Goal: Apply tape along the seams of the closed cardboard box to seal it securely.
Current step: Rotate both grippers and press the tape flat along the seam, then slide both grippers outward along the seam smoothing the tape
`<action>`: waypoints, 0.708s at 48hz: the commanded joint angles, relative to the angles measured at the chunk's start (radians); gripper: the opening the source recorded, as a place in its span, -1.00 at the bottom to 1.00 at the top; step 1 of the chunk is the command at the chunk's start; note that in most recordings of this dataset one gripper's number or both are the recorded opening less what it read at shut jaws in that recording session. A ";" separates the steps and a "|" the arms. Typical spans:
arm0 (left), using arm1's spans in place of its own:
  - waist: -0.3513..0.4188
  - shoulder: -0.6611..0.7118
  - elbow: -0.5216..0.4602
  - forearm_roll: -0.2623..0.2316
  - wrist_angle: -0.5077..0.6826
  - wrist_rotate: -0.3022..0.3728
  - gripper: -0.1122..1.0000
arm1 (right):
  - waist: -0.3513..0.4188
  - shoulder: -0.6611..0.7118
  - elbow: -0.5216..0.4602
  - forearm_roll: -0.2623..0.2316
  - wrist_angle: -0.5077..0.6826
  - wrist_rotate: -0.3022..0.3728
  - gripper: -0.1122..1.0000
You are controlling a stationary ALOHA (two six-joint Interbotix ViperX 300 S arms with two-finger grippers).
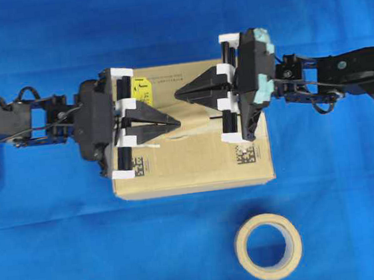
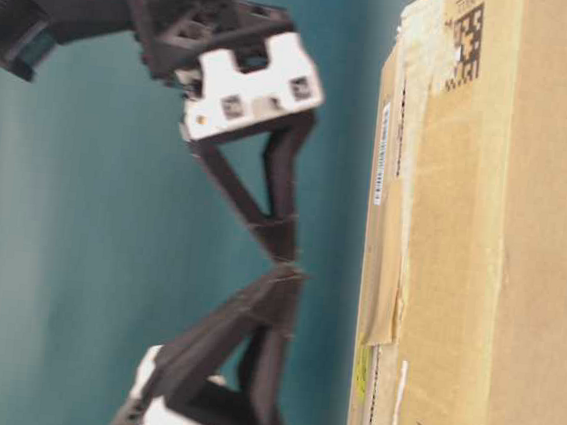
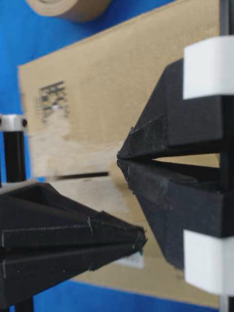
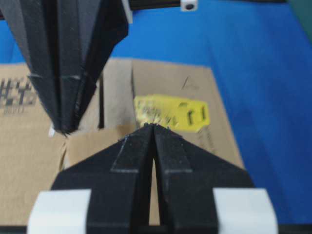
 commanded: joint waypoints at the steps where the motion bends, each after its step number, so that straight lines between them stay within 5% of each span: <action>1: 0.018 0.020 -0.021 -0.003 -0.014 -0.032 -0.80 | 0.017 0.014 -0.025 0.006 -0.008 0.009 -0.77; 34: 0.069 0.124 0.048 -0.003 0.008 -0.143 -0.80 | 0.032 0.086 0.002 0.055 0.043 0.021 -0.77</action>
